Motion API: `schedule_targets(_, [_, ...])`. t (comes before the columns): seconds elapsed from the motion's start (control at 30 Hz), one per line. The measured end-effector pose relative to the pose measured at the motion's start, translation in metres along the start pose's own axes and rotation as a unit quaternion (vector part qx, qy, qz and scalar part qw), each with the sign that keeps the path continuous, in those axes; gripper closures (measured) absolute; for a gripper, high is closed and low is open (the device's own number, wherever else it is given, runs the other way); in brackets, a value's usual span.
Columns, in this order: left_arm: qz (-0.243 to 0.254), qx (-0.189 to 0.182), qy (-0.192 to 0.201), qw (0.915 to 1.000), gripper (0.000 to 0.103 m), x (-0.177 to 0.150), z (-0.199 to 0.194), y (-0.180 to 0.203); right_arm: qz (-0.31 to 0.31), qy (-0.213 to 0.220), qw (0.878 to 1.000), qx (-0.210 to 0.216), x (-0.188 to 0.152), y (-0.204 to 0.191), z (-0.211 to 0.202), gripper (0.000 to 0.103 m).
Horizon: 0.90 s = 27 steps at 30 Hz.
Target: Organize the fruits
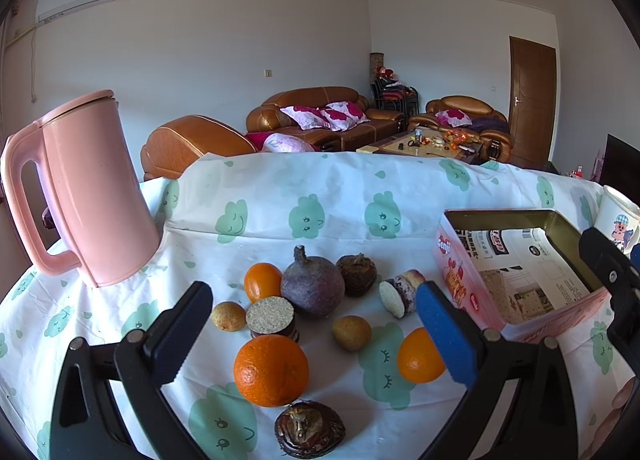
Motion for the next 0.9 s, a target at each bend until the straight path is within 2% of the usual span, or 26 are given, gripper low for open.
schedule_targets(0.47, [-0.001, -0.001, -0.001, 1.0, 0.0, 0.0, 0.0, 0.0, -0.001, -0.006, 1.0, 0.013, 0.0, 0.0, 0.0, 0.001])
schedule_targets(0.57, [0.0, -0.008, -0.003, 1.0, 0.0, -0.001, 0.0, -0.001, -0.002, -0.015, 1.0, 0.024, 0.001, -0.001, 0.002, 0.001])
schedule_targets(0.63, [0.003, 0.001, -0.005, 1.0, 0.0, -0.001, 0.0, -0.005, -0.006, -0.027, 0.999, 0.034, 0.0, -0.004, 0.005, 0.001])
schedule_targets(0.77, [-0.031, 0.0, -0.019, 0.9993, 0.0, -0.002, -0.004, -0.035, -0.015, -0.056, 0.996, 0.061, -0.003, -0.011, 0.01, 0.001])
schedule_targets(0.9, [-0.089, 0.015, -0.046, 0.9949, 0.0, -0.016, -0.013, -0.082, -0.018, -0.087, 0.989, 0.121, -0.008, -0.022, 0.011, 0.001])
Point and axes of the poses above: each gripper's, at about its wrist camera, not at the fingertips, and z roughly the way its jaws point, y to its right, x to its top, the point moved 1 cm from there along z, roughly the way its jaws point, and after that the axes turned 4 degrees about z, right-handed, at the moved point
